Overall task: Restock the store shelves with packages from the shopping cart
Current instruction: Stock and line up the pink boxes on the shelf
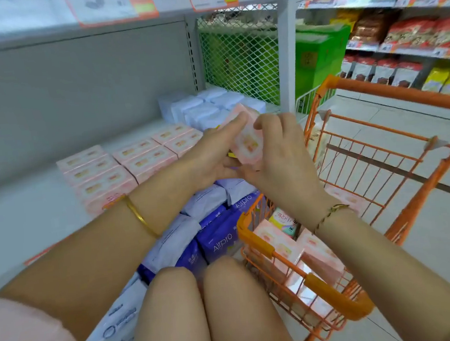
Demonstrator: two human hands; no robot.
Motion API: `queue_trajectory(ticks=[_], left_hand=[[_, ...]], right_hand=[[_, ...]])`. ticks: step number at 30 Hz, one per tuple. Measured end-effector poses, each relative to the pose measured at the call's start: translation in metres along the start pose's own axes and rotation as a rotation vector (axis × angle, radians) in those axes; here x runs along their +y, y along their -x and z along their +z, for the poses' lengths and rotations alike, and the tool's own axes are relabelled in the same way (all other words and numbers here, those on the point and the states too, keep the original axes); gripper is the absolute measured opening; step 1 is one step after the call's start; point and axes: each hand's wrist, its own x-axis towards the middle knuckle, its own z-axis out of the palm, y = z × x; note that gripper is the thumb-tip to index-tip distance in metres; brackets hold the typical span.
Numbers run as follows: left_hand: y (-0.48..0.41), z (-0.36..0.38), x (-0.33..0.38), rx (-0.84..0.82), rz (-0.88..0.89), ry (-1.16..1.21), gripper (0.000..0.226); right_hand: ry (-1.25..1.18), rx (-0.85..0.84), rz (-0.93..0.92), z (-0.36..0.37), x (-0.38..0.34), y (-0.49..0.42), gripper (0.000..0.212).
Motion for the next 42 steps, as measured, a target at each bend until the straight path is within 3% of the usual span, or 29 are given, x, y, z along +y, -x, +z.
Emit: queue_trajectory(ticks=[2,4,7,9,12,16,19,28,42], left_hand=[[-0.001,-0.024,0.003,0.121,0.043,-0.005,0.041],[0.0,-0.054,0.003,0.202,-0.006,0.016,0.056],[0.009,-0.092,0.008,0.191,-0.035,0.01,0.014],[0.013,-0.114,0.016,0.248,-0.003,-0.007,0.008],[0.009,-0.146,0.027,0.395,0.082,-0.131,0.025],[-0.008,-0.181,0.038,0.6,0.177,-0.383,0.074],[-0.026,-0.21,0.042,0.688,0.232,-0.617,0.077],[-0.065,-0.263,0.015,0.534,0.161,-1.088,0.061],[-0.077,-0.256,-0.017,0.297,-0.069,-1.168,0.05]], right_hand=[[-0.146,-0.063,-0.132,0.013,-0.014,-0.002,0.04],[-0.34,-0.151,-0.138,0.024,-0.024,-0.007,0.033],[-0.5,-0.208,-0.05,0.036,-0.033,-0.021,0.031],[-0.434,-0.249,-0.046,0.047,-0.038,-0.034,0.036],[-0.308,-0.369,-0.066,0.071,-0.044,-0.052,0.046],[-0.142,-0.5,-0.12,0.105,-0.058,-0.076,0.045],[-0.058,-0.568,-0.162,0.129,-0.071,-0.089,0.044],[0.134,-0.591,-0.224,0.159,-0.076,-0.086,0.04],[0.12,-0.655,-0.17,0.159,-0.079,-0.086,0.039]])
